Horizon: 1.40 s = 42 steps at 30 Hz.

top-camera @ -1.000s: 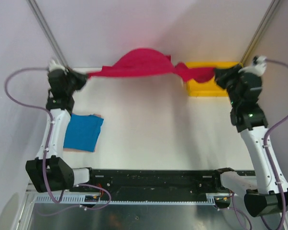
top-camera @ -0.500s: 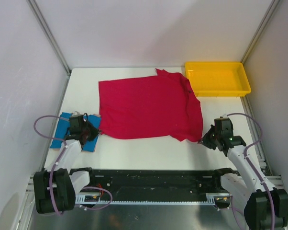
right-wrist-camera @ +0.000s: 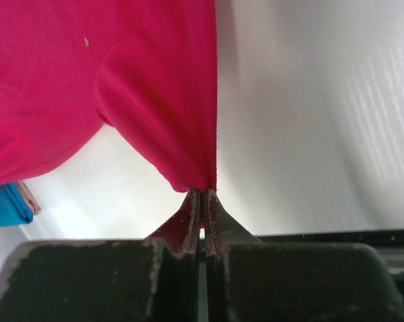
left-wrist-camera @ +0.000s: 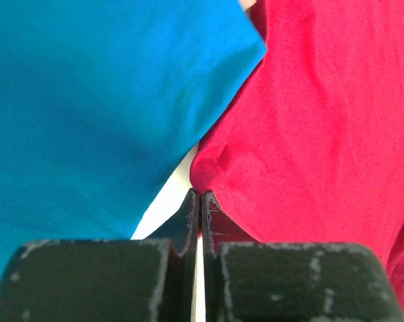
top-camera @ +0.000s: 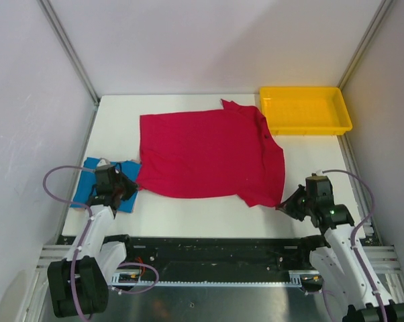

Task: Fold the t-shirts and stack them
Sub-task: Flatten out the tshirt

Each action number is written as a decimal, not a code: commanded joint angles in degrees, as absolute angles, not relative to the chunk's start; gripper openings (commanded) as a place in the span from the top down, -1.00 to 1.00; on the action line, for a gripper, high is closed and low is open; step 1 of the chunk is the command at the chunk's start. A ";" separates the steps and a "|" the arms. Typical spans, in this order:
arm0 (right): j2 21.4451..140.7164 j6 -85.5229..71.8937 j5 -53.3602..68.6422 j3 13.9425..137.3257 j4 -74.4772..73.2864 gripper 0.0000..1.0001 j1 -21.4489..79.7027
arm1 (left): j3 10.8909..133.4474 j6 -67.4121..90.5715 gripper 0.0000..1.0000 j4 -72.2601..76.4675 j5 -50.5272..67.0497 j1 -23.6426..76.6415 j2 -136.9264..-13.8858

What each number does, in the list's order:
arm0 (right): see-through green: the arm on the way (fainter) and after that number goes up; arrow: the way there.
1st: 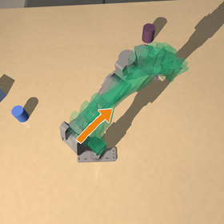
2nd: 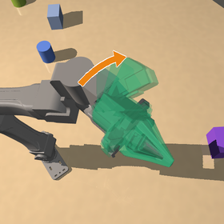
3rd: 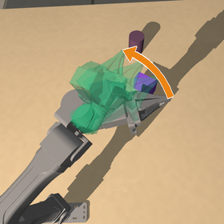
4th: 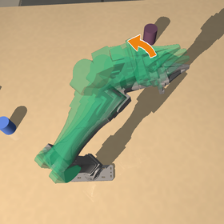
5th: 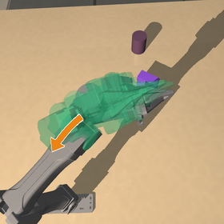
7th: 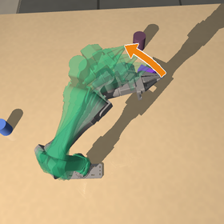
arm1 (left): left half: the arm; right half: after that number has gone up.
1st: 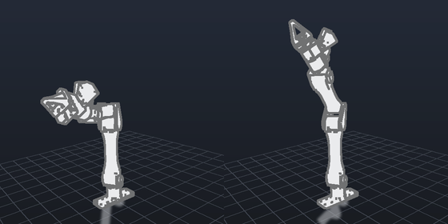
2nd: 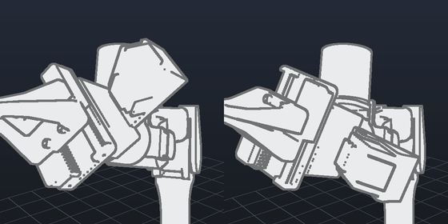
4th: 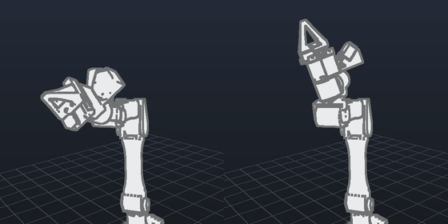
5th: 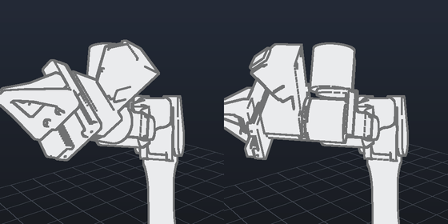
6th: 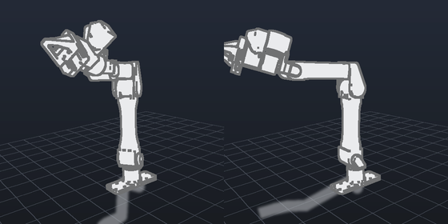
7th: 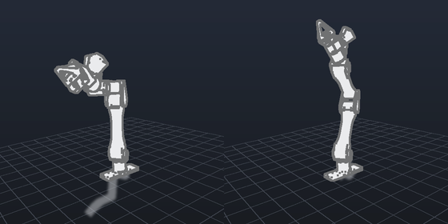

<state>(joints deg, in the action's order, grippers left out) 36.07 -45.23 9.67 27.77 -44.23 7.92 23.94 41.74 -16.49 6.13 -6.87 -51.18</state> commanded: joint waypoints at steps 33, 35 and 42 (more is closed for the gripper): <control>76.43 -42.58 -7.89 39.70 -7.22 0.45 9.56 | 21.80 41.43 1.00 -18.08 5.74 -6.94 -50.90; 78.59 -42.94 -8.83 39.72 -6.99 0.45 9.09 | 21.80 41.69 1.00 -18.03 5.78 -6.94 -50.91; 82.34 -45.06 -13.00 39.05 -9.75 0.47 6.70 | 21.70 42.47 0.99 -18.04 5.34 -6.92 -50.62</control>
